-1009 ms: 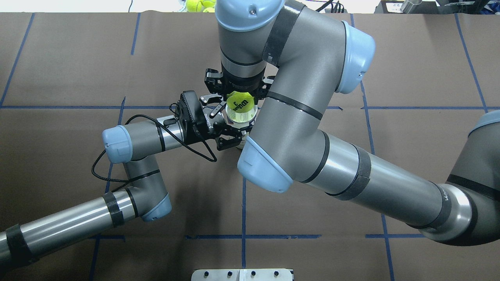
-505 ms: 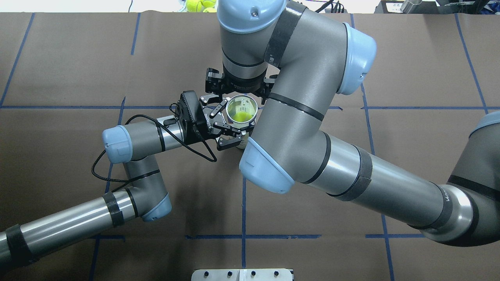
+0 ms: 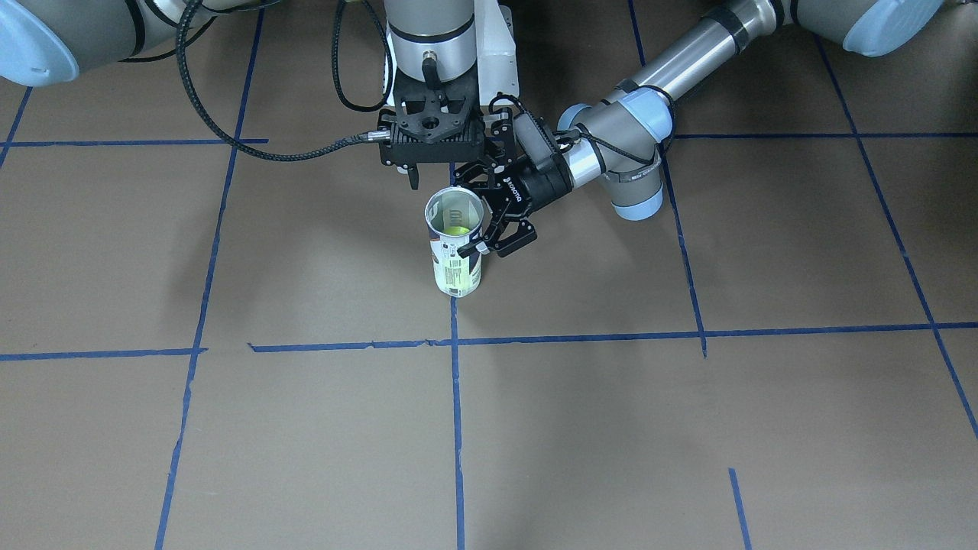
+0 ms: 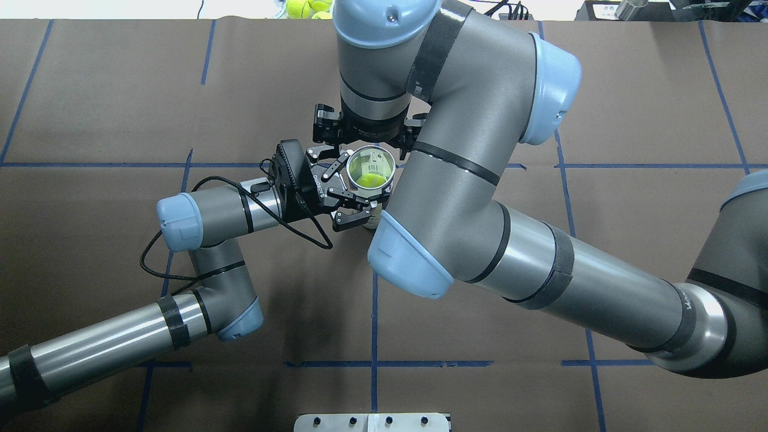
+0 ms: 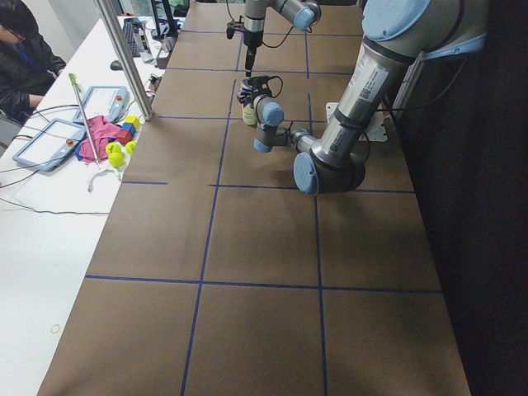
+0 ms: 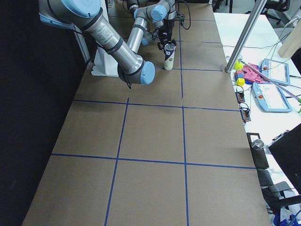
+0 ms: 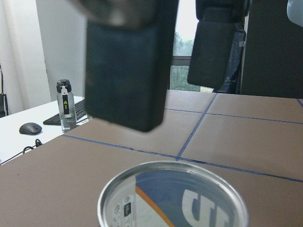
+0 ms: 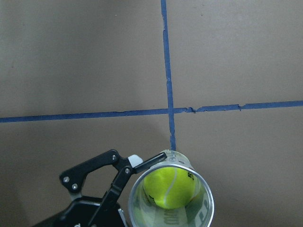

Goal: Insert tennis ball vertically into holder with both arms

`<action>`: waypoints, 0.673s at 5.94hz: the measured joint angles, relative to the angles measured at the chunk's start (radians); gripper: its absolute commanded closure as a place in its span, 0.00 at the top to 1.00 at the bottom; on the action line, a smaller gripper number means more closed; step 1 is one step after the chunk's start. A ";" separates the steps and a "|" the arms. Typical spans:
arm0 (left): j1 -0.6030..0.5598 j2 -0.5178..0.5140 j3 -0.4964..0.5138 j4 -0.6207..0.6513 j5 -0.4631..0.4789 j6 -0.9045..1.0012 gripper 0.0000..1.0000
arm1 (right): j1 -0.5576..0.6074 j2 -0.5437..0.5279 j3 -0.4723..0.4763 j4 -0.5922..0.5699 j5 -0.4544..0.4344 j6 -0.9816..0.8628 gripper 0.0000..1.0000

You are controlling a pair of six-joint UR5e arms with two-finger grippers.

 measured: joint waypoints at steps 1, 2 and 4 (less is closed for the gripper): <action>-0.003 0.000 -0.010 -0.002 0.001 -0.001 0.90 | 0.010 -0.024 0.027 -0.003 0.005 -0.035 1.00; -0.007 0.000 -0.030 -0.004 0.001 -0.005 0.90 | 0.028 -0.066 0.064 -0.004 0.013 -0.081 1.00; -0.022 0.001 -0.066 -0.004 0.001 -0.037 0.90 | 0.096 -0.153 0.123 -0.006 0.063 -0.200 1.00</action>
